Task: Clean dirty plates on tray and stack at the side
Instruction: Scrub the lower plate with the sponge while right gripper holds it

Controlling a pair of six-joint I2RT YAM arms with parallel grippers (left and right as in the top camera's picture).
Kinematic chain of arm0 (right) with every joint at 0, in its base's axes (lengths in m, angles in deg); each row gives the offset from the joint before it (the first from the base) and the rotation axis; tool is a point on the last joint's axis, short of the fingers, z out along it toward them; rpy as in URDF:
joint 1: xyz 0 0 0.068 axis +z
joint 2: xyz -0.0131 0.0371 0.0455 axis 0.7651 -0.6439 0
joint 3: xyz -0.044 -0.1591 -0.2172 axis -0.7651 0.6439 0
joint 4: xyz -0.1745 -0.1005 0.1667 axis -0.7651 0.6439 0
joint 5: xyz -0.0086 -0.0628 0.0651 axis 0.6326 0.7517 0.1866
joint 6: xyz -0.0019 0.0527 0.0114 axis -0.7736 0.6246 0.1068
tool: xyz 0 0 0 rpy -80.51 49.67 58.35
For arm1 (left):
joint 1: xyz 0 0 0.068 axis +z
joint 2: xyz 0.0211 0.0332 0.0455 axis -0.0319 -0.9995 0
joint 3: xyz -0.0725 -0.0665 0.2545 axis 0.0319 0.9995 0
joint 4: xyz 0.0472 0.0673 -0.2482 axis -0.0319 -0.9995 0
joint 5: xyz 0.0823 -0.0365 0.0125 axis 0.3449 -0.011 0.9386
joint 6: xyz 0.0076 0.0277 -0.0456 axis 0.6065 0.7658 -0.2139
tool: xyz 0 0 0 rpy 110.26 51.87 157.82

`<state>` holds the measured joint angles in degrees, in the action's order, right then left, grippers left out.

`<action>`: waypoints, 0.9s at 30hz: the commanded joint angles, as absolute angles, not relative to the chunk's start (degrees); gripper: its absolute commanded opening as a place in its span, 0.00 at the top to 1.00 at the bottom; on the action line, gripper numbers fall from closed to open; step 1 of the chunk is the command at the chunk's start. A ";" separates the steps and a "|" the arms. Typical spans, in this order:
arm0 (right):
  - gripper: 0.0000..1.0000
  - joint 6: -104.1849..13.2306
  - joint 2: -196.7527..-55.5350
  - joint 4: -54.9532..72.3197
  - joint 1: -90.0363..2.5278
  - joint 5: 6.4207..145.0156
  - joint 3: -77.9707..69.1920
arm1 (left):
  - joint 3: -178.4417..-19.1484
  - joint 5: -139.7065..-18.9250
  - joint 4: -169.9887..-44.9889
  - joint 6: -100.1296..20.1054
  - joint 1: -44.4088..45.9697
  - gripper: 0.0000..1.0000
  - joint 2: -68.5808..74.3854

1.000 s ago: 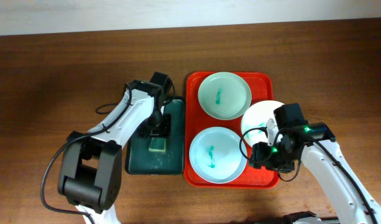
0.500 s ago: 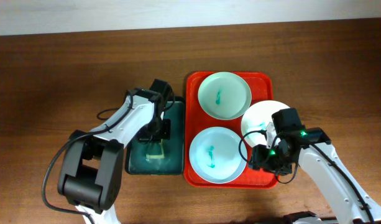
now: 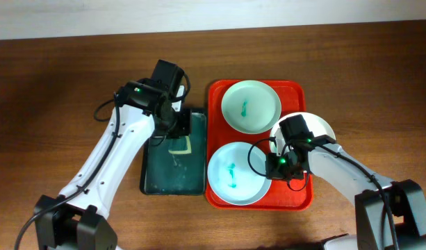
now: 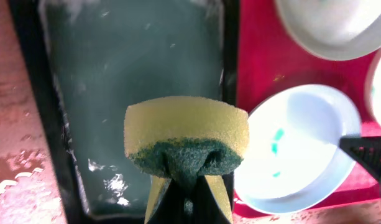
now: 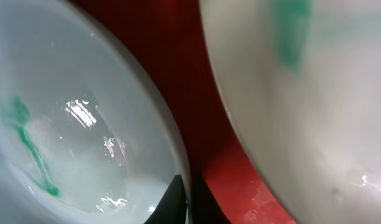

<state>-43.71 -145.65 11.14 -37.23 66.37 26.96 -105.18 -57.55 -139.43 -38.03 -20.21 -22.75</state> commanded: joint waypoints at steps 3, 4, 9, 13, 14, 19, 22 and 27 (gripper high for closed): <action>0.96 -34.61 -147.62 10.84 -36.86 73.11 27.71 | -101.61 -64.52 -130.12 -37.38 -25.04 1.00 -22.77; 0.96 -33.72 -147.62 10.81 -36.86 73.11 27.71 | -100.65 -67.01 -127.83 -37.42 -26.31 1.00 -23.34; 0.96 -33.35 -147.62 11.21 -36.86 73.04 27.69 | -98.38 -69.59 -121.23 -42.76 -34.42 1.00 -31.31; 0.96 -33.35 -147.62 11.69 -36.86 73.04 27.69 | -98.38 -73.04 -117.49 -46.43 -39.21 1.00 -40.04; 0.96 -33.37 -147.62 11.91 -36.86 73.04 27.69 | -98.40 -72.98 -117.01 -46.84 -39.93 1.00 -42.66; 0.96 -33.35 -147.62 12.08 -36.86 73.02 27.69 | -98.40 -62.68 -119.50 -48.96 -39.91 1.00 -48.25; 0.96 -33.37 -147.62 12.50 -36.86 72.87 27.69 | -99.19 -47.54 -125.36 -50.89 -39.88 1.00 -48.01; 0.96 -33.37 -147.62 12.52 -36.86 72.87 27.69 | -101.22 -37.92 -130.58 -50.89 -39.56 1.00 -48.01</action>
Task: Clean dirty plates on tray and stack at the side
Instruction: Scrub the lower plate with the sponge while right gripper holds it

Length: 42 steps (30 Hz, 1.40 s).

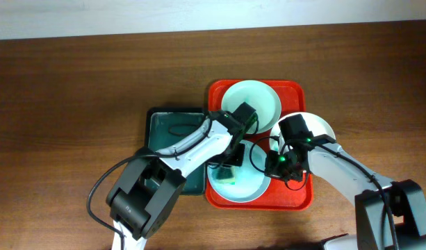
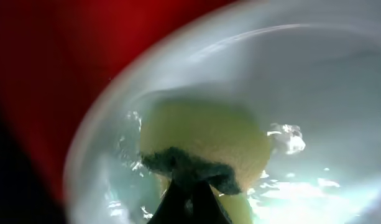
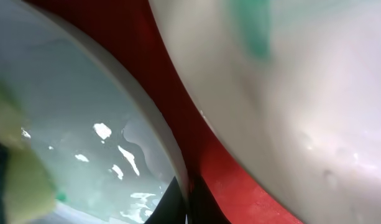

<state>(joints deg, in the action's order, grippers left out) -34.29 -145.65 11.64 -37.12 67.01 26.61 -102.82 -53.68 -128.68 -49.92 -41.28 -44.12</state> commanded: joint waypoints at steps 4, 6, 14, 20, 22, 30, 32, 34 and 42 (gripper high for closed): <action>0.96 -33.35 -147.62 12.50 -36.86 72.87 27.69 | -101.20 -46.44 -129.01 -50.58 -39.97 1.00 -48.01; 0.95 -33.35 -147.62 12.50 -36.86 72.87 27.69 | -101.20 -63.80 -122.38 -45.18 -41.13 1.00 -48.01; 0.96 -25.33 -147.62 12.26 -38.74 72.69 27.69 | -101.20 -75.10 -117.47 -41.60 -45.04 1.00 -48.01; 0.96 -24.39 -147.62 11.21 -41.73 69.78 27.69 | -101.20 -66.31 -124.99 -42.67 -44.78 1.00 -48.01; 0.96 -24.39 -147.62 11.19 -41.73 69.15 27.69 | -101.20 -53.46 -129.12 -48.00 -44.78 1.00 -48.01; 0.96 -26.55 -147.62 12.17 -41.71 68.98 27.69 | -101.22 -34.53 -131.24 -53.75 -41.79 1.00 -48.01; 0.96 -27.05 -147.62 12.32 -41.69 68.98 27.69 | -101.22 -35.08 -130.71 -53.73 -40.71 1.00 -48.01; 0.96 -28.80 -147.62 12.37 -41.69 68.98 27.69 | -101.22 -37.46 -128.64 -53.71 -40.65 1.00 -48.01; 0.96 -31.03 -147.62 12.54 -41.69 68.98 27.69 | -101.20 -66.55 -110.91 -51.50 -40.80 1.00 -48.01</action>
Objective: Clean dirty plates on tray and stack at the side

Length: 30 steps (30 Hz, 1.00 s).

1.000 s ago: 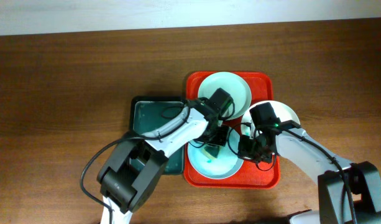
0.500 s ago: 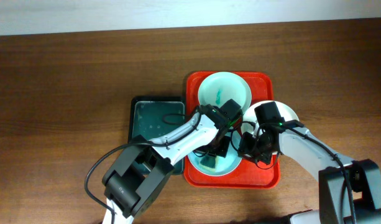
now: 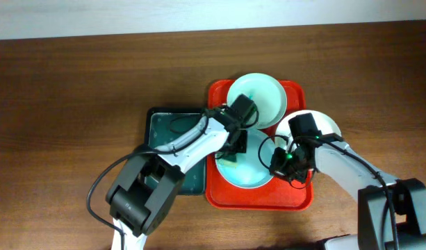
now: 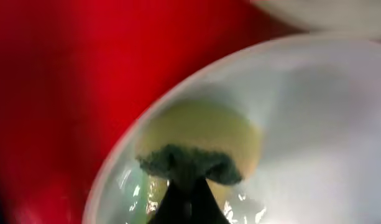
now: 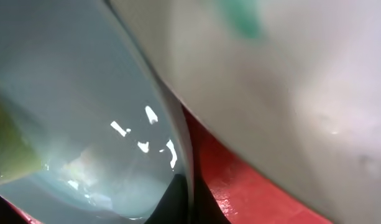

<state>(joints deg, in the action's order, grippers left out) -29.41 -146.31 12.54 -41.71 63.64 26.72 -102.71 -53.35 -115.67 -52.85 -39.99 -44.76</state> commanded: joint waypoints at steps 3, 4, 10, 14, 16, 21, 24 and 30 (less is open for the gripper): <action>0.96 -32.19 -147.62 13.00 -41.69 69.00 27.69 | -101.20 -68.96 -107.52 -51.48 -40.82 1.00 -48.04; 0.96 -32.19 -147.62 12.98 -41.69 69.00 27.69 | -101.20 -70.70 -106.23 -51.43 -40.82 1.00 -48.04; 0.96 -32.19 -147.62 13.31 -41.69 69.00 27.69 | -101.22 -62.05 -111.81 -41.18 -40.58 1.00 -48.01; 0.96 -32.63 -147.62 13.59 -41.69 69.00 27.69 | -103.08 -41.63 -125.23 -44.00 -39.71 1.00 -48.01; 0.96 -32.65 -147.62 13.61 -41.69 69.00 27.69 | -105.09 -37.24 -129.53 -46.01 -39.62 1.00 -48.01; 0.96 -32.84 -147.62 13.66 -41.69 68.98 27.69 | -110.99 -33.48 -135.52 -47.87 -39.62 1.00 -47.99; 0.96 -33.70 -147.62 13.83 -41.69 69.00 27.69 | -119.97 -37.35 -143.30 -47.85 -39.38 1.00 -47.07; 0.96 -38.68 -147.62 13.94 -41.69 69.00 27.69 | -128.78 -38.81 -154.40 -43.85 -30.79 1.00 -38.22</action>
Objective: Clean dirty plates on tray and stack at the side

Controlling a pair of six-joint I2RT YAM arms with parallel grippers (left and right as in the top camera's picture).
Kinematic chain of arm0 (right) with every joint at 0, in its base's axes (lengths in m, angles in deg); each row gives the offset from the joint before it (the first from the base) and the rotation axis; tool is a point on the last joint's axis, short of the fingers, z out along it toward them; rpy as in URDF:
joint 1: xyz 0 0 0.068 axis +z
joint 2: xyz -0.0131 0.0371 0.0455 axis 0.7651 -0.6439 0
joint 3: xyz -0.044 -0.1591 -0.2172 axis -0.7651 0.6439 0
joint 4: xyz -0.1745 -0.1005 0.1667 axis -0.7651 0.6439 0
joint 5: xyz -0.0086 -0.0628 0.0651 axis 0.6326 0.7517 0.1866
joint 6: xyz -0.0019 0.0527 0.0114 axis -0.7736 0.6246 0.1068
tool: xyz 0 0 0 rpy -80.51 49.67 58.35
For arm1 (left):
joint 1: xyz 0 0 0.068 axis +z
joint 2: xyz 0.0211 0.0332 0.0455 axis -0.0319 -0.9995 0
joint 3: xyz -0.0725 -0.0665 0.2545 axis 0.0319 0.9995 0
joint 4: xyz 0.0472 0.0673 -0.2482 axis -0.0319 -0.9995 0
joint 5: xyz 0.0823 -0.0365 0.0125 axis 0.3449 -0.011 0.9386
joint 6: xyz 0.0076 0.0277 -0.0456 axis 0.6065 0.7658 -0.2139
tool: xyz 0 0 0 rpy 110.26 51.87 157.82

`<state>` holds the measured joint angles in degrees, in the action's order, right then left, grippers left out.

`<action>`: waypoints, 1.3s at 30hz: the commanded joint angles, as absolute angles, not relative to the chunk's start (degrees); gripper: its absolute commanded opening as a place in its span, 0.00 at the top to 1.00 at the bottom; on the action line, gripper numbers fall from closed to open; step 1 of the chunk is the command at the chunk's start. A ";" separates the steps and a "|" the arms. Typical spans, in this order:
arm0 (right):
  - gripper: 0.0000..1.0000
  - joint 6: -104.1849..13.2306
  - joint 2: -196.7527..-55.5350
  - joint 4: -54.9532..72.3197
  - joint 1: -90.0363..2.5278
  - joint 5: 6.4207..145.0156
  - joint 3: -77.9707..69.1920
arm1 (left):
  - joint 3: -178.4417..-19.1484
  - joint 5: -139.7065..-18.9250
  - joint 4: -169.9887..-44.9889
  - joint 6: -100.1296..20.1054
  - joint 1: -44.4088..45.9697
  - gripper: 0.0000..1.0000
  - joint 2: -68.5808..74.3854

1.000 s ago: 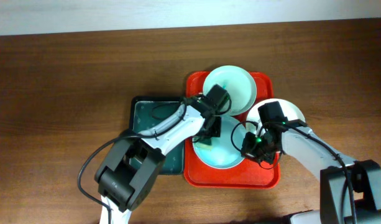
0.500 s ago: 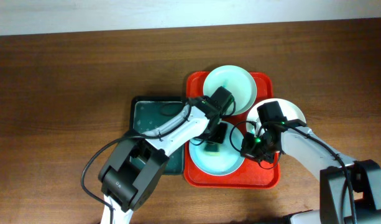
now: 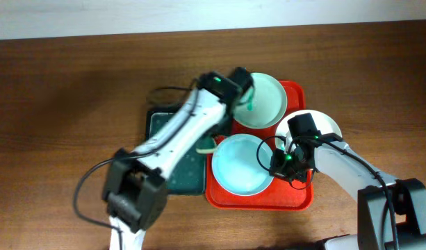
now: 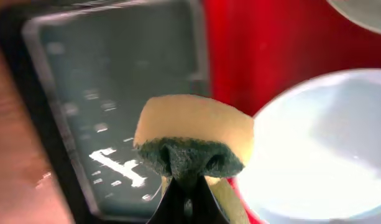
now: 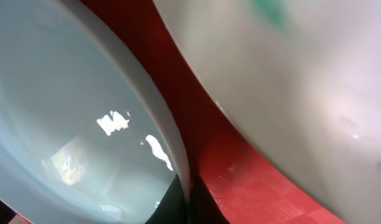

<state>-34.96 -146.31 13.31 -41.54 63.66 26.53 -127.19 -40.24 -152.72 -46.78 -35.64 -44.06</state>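
On the red tray [image 3: 296, 196] lies a white plate [image 3: 242, 165], wiped and free of marks, with my right gripper [image 5: 190, 190] shut on its right rim [image 5: 168, 134]. Behind it a second plate [image 3: 263, 103] carries a green smear. A third plate [image 3: 325, 126] with a green mark [image 5: 268, 12] rests on the tray's right edge. My left gripper [image 4: 189, 186] is shut on a yellow-and-green sponge [image 4: 193, 138], held over the seam between the black basin [image 4: 115, 106] and the tray, clear of the wiped plate [image 4: 314, 149].
The black water basin [image 3: 172, 173] sits directly left of the tray on the brown wooden table [image 3: 74, 104]. A pale wall edge runs along the far side of the table.
My left gripper has lifted the sponge out of the near plate and now holds it over the basin's right edge. That plate shows no green marks. The right gripper still pinches its rim.
First the left gripper held the sponge above the basin while the right pinched the smeared near plate's rim. Then the sponge pressed inside that plate, at two spots across two moments. Now the sponge is back by the basin and the plate looks clean.
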 commanded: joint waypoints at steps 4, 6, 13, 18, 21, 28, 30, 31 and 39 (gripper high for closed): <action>0.96 -45.67 -147.62 12.52 -41.69 68.98 27.69 | -124.26 -38.88 -154.19 -42.45 -22.90 1.00 -37.94; 0.96 -45.65 -147.62 13.00 -41.69 67.90 27.69 | -117.15 -41.61 -148.68 -40.44 -20.30 1.00 -37.94; 0.96 -45.63 -143.97 20.54 -41.62 66.11 23.86 | -101.92 -50.77 -136.07 -36.44 -18.33 0.68 -37.43; 0.96 -42.07 -135.03 31.49 -36.20 85.91 14.05 | -102.55 -54.31 -136.04 -36.46 -18.33 0.48 -30.20; 0.96 -40.43 -132.60 34.20 -29.95 94.05 7.80 | -102.55 -54.51 -136.11 -36.44 -18.33 0.39 -22.90; 0.96 -38.92 -133.02 25.48 -16.84 93.70 -1.82 | -102.55 -54.55 -140.15 -36.46 -5.59 0.20 -3.49; 0.96 -38.92 -135.42 19.36 -11.85 96.97 -1.82 | -102.55 -54.53 -142.01 -36.46 -0.37 0.19 1.08; 0.96 -38.94 -137.63 16.58 -9.65 100.65 -1.82 | -102.55 -54.55 -142.82 -36.46 2.80 0.18 3.79; 0.96 -49.28 -144.19 4.96 2.16 122.98 -2.50 | -102.55 -52.96 -144.33 -36.44 8.81 0.02 12.84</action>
<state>-45.37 -146.98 5.39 -1.30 110.72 -1.01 -101.96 -54.27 -144.26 -36.72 8.40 12.57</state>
